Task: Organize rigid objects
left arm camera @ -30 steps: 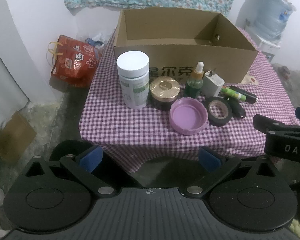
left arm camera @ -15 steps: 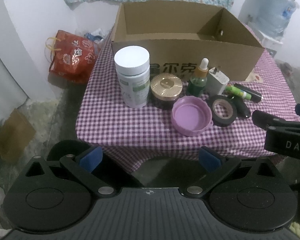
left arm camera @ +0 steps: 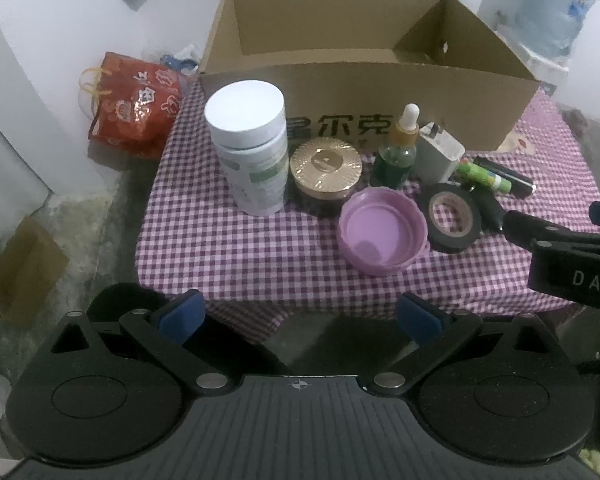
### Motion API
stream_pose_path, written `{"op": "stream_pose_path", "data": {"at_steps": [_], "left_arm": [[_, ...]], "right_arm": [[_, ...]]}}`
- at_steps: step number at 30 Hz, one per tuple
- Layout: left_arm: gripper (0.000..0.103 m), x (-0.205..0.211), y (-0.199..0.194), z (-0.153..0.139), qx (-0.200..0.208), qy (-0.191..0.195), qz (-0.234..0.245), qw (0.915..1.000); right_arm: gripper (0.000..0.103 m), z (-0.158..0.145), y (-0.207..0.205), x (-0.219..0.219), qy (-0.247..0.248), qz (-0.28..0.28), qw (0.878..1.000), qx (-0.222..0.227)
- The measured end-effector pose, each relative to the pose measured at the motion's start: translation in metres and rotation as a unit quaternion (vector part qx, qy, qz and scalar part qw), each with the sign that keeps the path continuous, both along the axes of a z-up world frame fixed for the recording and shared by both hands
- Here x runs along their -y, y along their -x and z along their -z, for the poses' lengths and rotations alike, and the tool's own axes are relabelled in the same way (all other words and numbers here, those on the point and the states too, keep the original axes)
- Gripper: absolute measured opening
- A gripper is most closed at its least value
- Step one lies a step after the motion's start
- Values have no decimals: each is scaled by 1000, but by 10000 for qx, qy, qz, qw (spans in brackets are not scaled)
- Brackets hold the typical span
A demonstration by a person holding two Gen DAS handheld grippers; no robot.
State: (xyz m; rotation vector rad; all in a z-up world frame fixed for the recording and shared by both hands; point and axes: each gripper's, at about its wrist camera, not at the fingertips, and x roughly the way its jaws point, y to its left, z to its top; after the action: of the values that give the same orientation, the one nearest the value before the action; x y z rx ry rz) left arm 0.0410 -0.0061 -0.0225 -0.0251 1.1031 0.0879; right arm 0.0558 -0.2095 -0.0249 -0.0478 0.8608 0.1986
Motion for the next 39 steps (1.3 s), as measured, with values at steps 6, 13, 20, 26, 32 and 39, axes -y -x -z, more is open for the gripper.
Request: {"op": "stream_pose_path", "data": {"at_steps": [6,13,20,26,32,39], "left_arm": [[103,9,-10,6,-130,-84,99,9998],[103,26,-22,11,-231,-204,294,9991],[103,48,-27,14,-82,16,661,9978],[103,65,-28,12,190,279,1086,9935],[102,85,-34,8,308,277,1580,9866],[98,105,-47,8,427,254,1956,9794]], "right_arm": [[103,9,-8,8,-125,57,9998,-106],[103,18,-17,25,-321,177,9992,-130],[103,23,-18,50,-506,267,9984,-28],[100,26,-19,76,-694,363,9968,138],[84,25,-30,92,-800,147,9960,374],[62,39,-71,93,-485,-655,9960,374]]}}
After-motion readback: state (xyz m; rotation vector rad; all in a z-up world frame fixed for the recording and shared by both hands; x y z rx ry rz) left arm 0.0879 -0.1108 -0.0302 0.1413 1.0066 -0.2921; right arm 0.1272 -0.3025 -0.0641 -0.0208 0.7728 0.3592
